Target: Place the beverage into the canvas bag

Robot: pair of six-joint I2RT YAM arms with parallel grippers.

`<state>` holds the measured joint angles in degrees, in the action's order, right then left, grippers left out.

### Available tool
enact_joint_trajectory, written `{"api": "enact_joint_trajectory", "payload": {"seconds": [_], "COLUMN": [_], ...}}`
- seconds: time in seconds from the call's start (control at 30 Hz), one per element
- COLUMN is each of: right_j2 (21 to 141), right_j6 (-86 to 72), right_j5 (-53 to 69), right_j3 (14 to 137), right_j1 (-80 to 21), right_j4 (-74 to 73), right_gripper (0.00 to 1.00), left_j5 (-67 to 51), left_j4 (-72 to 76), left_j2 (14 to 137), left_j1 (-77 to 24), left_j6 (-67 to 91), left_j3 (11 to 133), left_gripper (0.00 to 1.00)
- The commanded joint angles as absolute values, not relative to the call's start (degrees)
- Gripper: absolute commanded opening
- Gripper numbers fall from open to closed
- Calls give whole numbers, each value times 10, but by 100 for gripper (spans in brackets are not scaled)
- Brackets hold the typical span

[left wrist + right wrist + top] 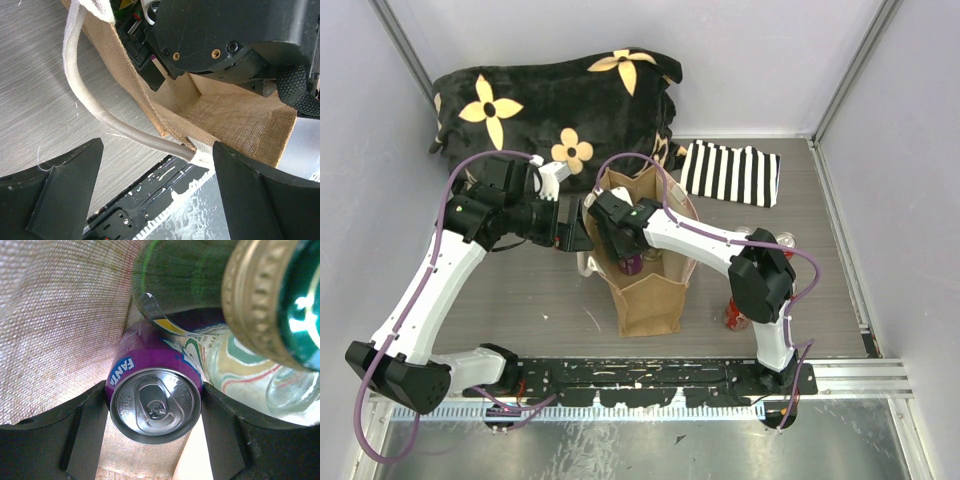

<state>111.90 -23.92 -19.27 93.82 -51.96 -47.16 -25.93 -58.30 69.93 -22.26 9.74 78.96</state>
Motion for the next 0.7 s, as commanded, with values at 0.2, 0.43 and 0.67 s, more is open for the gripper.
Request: {"api": "enact_joint_trajectory", "payload": {"seconds": [0.2,0.43,0.67], "right_j2": [1087,1080,1086], "right_j6": [-235,-233,-230], "right_j5": [-219,-212,-210], "right_j3": [962,995,1031], "right_j1": [-517,-518,-524], "right_j4": [-448,-452,-463], "right_gripper": [66,70,76], "left_j5": [-285,-291,-294], "left_j4": [-565,-563,-560], "left_j2": [700,698,695], "left_j1": [-220,-220,-220], "left_j6": [107,107,110], "left_j3": [801,793,793], "left_gripper": [98,98,98]}}
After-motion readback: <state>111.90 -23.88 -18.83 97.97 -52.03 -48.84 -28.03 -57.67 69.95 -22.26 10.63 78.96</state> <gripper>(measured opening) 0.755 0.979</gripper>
